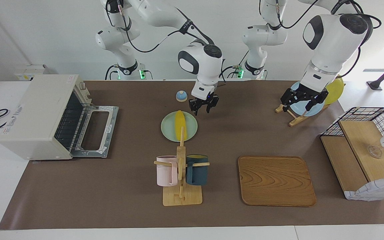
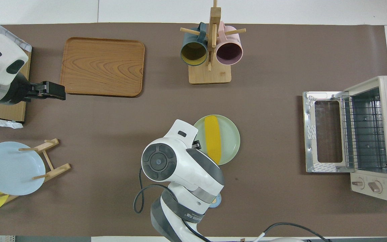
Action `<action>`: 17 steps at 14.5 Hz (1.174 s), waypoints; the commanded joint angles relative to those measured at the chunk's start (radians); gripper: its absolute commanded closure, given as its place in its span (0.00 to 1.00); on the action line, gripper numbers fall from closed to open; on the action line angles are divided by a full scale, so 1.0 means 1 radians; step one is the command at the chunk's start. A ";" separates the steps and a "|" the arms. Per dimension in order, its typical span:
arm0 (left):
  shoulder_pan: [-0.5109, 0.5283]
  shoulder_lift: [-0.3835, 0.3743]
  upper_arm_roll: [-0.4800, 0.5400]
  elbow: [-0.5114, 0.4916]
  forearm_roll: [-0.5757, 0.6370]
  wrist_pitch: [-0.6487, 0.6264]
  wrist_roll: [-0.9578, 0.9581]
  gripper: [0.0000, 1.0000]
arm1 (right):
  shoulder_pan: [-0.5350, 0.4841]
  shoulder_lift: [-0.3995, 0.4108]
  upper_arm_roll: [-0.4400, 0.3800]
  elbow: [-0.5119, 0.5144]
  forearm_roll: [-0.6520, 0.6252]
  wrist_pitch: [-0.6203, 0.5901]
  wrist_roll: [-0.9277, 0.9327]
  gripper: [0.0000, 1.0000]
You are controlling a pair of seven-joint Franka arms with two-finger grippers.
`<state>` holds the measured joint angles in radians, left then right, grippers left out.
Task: Put corn in oven
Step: 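Grasp the green plate rim with the right gripper while the left gripper withdraws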
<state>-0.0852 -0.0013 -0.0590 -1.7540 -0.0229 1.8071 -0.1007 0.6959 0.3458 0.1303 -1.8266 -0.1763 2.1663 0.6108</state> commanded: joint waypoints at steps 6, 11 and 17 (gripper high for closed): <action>-0.008 -0.031 -0.007 0.005 0.021 -0.060 -0.001 0.00 | -0.018 0.007 -0.003 -0.101 -0.127 0.092 0.018 0.57; -0.008 -0.034 -0.007 0.041 0.021 -0.117 -0.001 0.00 | -0.038 -0.001 -0.003 -0.132 -0.152 0.118 0.024 0.57; -0.005 -0.057 -0.007 0.016 0.021 -0.135 0.012 0.00 | -0.042 -0.008 -0.003 -0.163 -0.152 0.121 0.030 0.86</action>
<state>-0.0866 -0.0396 -0.0687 -1.7218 -0.0214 1.6856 -0.1006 0.6703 0.3697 0.1194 -1.9430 -0.3025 2.2611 0.6179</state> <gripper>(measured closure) 0.000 0.846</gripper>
